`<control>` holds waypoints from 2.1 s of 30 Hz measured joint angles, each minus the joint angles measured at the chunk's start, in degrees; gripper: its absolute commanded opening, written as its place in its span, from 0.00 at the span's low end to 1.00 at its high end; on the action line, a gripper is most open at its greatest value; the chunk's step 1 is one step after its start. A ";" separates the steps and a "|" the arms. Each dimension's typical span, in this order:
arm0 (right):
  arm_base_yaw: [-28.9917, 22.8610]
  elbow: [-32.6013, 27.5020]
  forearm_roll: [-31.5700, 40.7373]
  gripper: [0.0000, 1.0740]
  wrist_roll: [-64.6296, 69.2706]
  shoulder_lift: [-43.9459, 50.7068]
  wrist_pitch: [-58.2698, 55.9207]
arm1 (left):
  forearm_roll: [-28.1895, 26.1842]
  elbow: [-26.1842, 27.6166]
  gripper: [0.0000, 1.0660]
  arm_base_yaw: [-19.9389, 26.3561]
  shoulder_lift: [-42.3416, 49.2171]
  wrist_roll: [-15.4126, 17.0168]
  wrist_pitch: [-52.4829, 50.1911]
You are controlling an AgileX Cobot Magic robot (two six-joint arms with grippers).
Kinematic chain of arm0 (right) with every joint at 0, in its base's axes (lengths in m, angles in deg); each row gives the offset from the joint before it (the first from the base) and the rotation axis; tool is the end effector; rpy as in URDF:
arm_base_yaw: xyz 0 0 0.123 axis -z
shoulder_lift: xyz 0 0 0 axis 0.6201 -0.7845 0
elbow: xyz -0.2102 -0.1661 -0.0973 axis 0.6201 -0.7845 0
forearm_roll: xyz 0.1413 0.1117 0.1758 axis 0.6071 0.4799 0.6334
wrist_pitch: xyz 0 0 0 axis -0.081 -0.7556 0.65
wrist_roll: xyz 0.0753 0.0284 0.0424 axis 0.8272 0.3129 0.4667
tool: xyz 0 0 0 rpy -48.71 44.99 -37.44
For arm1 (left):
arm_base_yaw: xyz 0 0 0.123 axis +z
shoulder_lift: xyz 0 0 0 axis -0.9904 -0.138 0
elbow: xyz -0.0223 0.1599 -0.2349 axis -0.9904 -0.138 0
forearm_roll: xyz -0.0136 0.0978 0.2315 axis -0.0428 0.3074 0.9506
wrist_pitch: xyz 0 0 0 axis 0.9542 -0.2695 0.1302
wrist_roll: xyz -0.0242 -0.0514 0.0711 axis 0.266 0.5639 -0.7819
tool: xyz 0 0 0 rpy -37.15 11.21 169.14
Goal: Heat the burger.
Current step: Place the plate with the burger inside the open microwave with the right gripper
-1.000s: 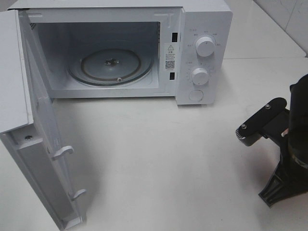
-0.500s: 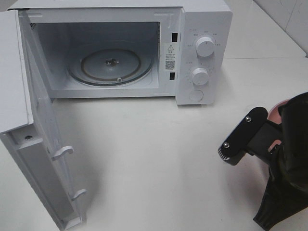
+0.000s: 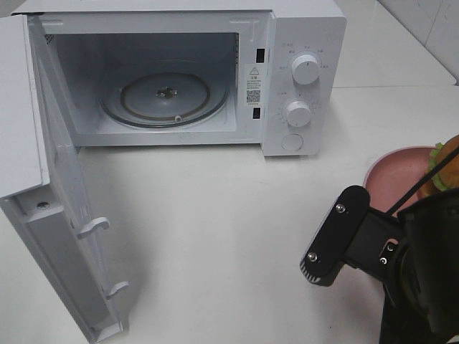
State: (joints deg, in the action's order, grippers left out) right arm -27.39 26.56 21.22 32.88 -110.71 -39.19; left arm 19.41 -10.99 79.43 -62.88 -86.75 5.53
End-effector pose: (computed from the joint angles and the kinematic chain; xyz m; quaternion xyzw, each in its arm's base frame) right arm 0.1182 0.1522 0.1684 -0.3726 0.8900 -0.2251 0.1356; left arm -0.0063 -0.0071 0.2794 0.0424 0.8450 -0.0459 0.5311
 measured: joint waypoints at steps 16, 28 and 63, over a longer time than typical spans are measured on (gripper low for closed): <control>-10.60 0.00 0.00 0.00 -3.38 0.00 -0.06 | 0.00 0.00 0.94 0.00 0.00 0.00 0.00; -13.64 0.00 -0.57 0.00 -9.80 0.00 0.00 | 0.00 0.00 0.94 0.00 0.00 0.00 0.00; -13.69 0.00 -9.80 0.00 -27.22 0.00 12.26 | 0.00 0.00 0.94 0.00 0.00 0.00 0.00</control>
State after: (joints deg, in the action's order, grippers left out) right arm -41.09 26.56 11.42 5.67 -110.71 -26.92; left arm 19.41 -10.99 79.43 -62.88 -86.75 5.53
